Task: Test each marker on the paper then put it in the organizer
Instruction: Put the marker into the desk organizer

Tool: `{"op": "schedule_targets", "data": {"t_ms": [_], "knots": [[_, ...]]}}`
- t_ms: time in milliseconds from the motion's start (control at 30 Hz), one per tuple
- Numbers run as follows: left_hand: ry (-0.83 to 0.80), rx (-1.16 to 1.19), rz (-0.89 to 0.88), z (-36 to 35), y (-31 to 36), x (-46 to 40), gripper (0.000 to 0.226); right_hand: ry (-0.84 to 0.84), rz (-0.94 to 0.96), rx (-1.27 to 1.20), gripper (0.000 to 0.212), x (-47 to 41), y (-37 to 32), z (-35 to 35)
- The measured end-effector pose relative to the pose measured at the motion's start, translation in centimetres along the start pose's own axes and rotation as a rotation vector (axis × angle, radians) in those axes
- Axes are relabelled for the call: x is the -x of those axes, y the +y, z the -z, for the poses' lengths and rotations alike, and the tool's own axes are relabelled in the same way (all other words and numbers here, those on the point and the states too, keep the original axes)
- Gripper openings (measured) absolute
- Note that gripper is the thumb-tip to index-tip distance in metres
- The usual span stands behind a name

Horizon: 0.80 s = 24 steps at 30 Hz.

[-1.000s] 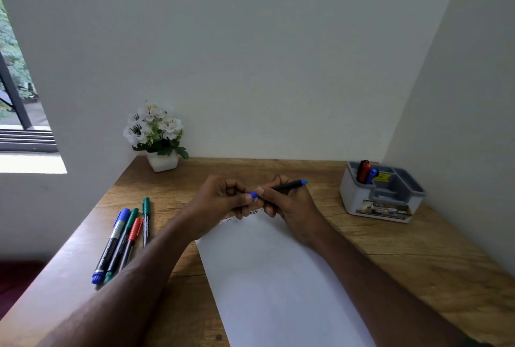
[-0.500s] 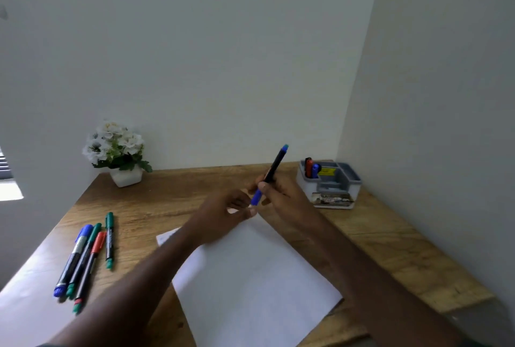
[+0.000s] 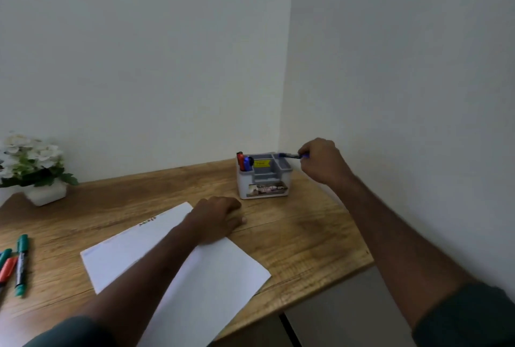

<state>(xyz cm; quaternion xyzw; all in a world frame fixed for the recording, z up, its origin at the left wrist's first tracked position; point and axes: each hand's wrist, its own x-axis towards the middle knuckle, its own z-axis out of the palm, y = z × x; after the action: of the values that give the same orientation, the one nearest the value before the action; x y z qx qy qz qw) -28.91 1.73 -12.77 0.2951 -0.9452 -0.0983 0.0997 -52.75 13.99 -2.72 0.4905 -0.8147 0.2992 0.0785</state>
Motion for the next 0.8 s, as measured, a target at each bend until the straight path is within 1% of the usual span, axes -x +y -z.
{"op": "schedule_targets", "data": {"t_ms": [67, 133, 267, 333, 433, 533, 600, 700, 800], "knots": [[-0.01, 0.007, 0.003, 0.1, 0.1, -0.3, 0.056, -0.037, -0.029, -0.017, 0.03, -0.6, 0.0, 0.5], [-0.02, 0.017, 0.01, 0.3, 0.2, -0.6, 0.055, -0.058, -0.038, -0.016, 0.028, -1.2, -0.2, 0.6], [-0.022, 0.034, 0.009, 0.7, 0.5, -1.2, 0.049, -0.011, -0.046, -0.032, 0.023, -1.9, -0.7, 0.9], [-0.032, 0.037, 0.02, 0.8, 0.8, -1.4, 0.049, 0.002, -0.054, -0.032, 0.021, -2.0, -0.5, 1.0], [-0.031, 0.04, 0.018, 1.0, 1.1, -1.5, 0.049, -0.03, -0.061, -0.037, 0.019, -2.0, -0.1, 0.5], [-0.03, 0.045, 0.013, 1.0, 1.2, -1.5, 0.048, -0.051, -0.028, -0.039, 0.018, -1.8, 0.2, -0.5], [-0.018, 0.047, 0.009, 1.2, 1.1, -1.5, 0.047, -0.052, 0.005, -0.056, 0.021, -1.8, 0.1, -1.2], [-0.001, 0.066, 0.01, 1.8, 0.9, -1.2, 0.044, -0.049, -0.007, -0.096, 0.027, -1.7, -0.1, -1.7], [0.012, 0.081, 0.021, 2.5, 0.4, -0.7, 0.043, -0.001, 0.016, -0.141, 0.03, -1.3, -0.3, -1.6]]}}
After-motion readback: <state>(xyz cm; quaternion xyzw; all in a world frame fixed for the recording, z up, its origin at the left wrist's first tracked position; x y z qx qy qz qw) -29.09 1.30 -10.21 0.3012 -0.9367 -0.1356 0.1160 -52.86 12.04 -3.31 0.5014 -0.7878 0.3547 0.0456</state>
